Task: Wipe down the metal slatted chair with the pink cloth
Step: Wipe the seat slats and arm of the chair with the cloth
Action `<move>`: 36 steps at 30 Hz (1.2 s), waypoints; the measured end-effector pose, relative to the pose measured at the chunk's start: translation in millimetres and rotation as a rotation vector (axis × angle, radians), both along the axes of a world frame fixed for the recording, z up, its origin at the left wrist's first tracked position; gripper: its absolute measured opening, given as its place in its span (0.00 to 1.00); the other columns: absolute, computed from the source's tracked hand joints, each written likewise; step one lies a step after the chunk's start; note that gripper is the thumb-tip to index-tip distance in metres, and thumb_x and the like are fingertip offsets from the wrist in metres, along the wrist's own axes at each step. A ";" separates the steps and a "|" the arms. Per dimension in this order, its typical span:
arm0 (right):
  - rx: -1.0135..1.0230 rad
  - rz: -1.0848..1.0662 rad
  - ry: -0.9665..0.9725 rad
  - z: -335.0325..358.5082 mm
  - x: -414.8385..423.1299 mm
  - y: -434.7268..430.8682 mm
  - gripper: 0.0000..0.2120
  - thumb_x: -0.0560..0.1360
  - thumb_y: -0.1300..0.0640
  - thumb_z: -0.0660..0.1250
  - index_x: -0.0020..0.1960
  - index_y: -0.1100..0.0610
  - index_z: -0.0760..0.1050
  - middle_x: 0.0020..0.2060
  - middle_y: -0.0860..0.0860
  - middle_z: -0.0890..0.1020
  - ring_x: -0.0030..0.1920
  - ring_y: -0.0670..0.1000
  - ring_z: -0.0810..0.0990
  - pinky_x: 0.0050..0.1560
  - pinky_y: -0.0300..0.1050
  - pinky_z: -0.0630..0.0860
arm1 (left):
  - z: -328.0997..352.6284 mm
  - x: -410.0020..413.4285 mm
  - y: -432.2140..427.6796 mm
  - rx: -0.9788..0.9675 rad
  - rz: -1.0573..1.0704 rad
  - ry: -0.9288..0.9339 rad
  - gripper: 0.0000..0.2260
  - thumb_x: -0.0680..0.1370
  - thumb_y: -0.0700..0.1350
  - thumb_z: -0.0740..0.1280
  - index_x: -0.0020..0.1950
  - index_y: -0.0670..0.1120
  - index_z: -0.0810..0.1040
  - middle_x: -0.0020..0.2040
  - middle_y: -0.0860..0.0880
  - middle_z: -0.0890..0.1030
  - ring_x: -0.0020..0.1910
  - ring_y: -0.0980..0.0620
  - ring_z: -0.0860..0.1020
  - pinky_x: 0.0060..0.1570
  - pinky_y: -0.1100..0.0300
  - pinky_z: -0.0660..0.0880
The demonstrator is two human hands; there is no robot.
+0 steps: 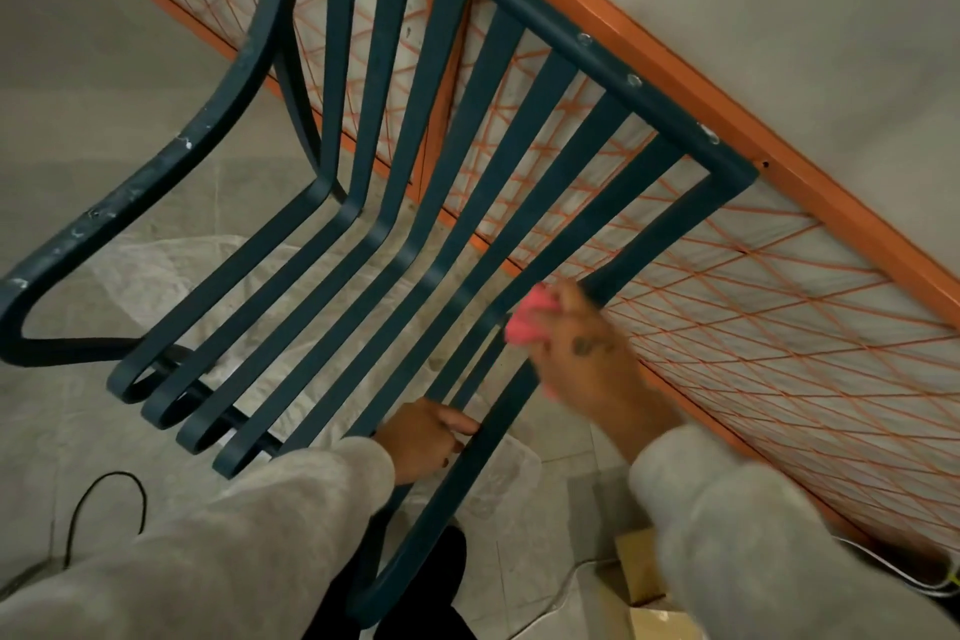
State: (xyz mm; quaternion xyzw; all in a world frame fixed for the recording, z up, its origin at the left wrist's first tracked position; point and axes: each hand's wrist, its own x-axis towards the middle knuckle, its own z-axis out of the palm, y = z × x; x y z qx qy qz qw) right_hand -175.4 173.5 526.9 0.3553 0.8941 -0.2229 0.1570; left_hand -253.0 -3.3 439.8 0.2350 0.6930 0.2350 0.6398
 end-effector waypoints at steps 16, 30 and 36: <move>-0.135 0.356 -0.349 -69.2 29.4 -111.4 0.18 0.76 0.60 0.68 0.65 0.55 0.74 0.62 0.55 0.76 0.60 0.56 0.74 0.62 0.50 0.74 | -24.0 -13.3 -51.4 -0.138 -0.053 -0.057 0.16 0.74 0.34 0.67 0.40 0.56 0.82 0.56 0.48 0.83 0.54 0.52 0.82 0.59 0.55 0.77; 0.188 0.363 -0.299 -44.4 22.1 -37.5 0.24 0.74 0.60 0.70 0.68 0.52 0.71 0.70 0.55 0.66 0.62 0.59 0.71 0.60 0.52 0.77 | -14.6 3.5 -64.7 -0.200 0.068 -0.276 0.13 0.77 0.32 0.63 0.52 0.48 0.80 0.51 0.50 0.82 0.59 0.48 0.79 0.62 0.49 0.75; -0.157 0.415 -0.162 -54.8 57.2 -129.7 0.24 0.75 0.60 0.70 0.68 0.48 0.72 0.70 0.49 0.69 0.68 0.52 0.68 0.70 0.47 0.67 | -18.7 4.1 -73.1 -0.243 0.169 -0.312 0.08 0.76 0.32 0.66 0.48 0.43 0.80 0.49 0.43 0.83 0.49 0.49 0.83 0.60 0.48 0.77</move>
